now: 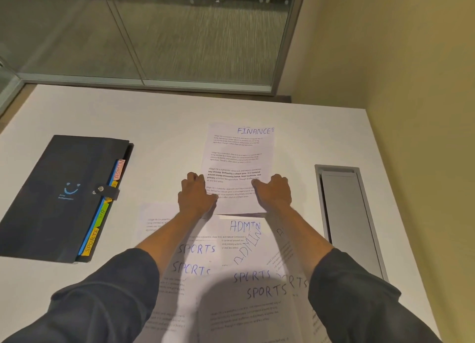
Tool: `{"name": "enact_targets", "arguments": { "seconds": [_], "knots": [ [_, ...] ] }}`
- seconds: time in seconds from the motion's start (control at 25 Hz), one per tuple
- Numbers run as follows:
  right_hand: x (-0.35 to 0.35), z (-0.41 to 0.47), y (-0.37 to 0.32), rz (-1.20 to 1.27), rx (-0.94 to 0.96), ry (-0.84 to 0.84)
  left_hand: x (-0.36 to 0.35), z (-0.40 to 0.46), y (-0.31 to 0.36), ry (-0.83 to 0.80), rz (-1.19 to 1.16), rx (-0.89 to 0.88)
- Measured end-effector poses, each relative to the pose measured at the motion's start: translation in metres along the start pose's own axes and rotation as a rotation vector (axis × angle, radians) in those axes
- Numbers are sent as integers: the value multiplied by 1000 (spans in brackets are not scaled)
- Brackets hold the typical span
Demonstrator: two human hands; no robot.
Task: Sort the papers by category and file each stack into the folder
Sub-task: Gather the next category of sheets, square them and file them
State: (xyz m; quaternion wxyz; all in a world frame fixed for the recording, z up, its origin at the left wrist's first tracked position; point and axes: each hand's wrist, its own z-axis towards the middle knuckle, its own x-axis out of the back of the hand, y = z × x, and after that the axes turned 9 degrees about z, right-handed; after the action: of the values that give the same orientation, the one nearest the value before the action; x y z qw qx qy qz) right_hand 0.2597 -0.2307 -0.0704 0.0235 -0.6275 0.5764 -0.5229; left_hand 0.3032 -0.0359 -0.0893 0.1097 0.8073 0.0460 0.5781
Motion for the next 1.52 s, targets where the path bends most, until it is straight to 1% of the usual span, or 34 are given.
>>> {"name": "enact_targets", "arguments": {
  "seconds": [0.12, 0.24, 0.28, 0.4, 0.48, 0.52, 0.56, 0.68, 0.72, 0.76, 0.8, 0.88, 0.92, 0.96, 1.04, 1.2, 1.32, 1.44, 1.52],
  "knots": [
    [3, 4, -3, 196, -65, -7, -2, 1, 0, -2, 33, -5],
    [-1, 11, -4, 487, -140, -69, -5, 1, 0, 0, 77, -3],
    [-2, 12, -4, 524, -132, -79, -5, 1, 0, 5, 94, -4],
    [2, 16, -3, 411, -35, -108, -2, 1, -2, -1, 119, -19],
    [9, 14, -2, 429, 7, -117, 2, 3, -5, -37, 73, -19],
    [14, 13, -2, 459, 35, -120, 6, 5, -6, -56, -1, 1],
    [19, 10, -2, 489, 64, -126, 11, 7, -8, -67, -135, 39],
    [37, -2, 4, 598, 133, -197, 42, 5, -14, -134, -761, 222],
    [43, -8, 7, 642, 147, -230, 55, 1, -17, -177, -958, 230],
    [49, -16, 8, 684, 159, -258, 67, -4, -21, -231, -1097, 201],
    [57, -29, 8, 724, 169, -283, 79, -12, -22, -303, -1172, 145],
    [75, -61, 7, 748, 198, -330, 101, -36, -19, -432, -1235, 4],
    [84, -77, 7, 717, 221, -357, 111, -49, -15, -459, -1246, -47],
    [91, -91, 10, 685, 240, -387, 117, -64, -12, -453, -1249, -74],
    [103, -115, 15, 668, 263, -402, 122, -92, -6, -390, -1247, -84],
    [112, -154, 26, 683, 283, -359, 109, -149, -3, -261, -1159, -87],
    [112, -184, 35, 704, 256, -305, 102, -184, -2, -208, -1131, -86],
    [103, -208, 50, 747, 240, -267, 91, -208, -9, -125, -1163, -32],
    [96, -225, 61, 787, 222, -252, 83, -223, -14, -98, -1184, -12]
  ]
}}
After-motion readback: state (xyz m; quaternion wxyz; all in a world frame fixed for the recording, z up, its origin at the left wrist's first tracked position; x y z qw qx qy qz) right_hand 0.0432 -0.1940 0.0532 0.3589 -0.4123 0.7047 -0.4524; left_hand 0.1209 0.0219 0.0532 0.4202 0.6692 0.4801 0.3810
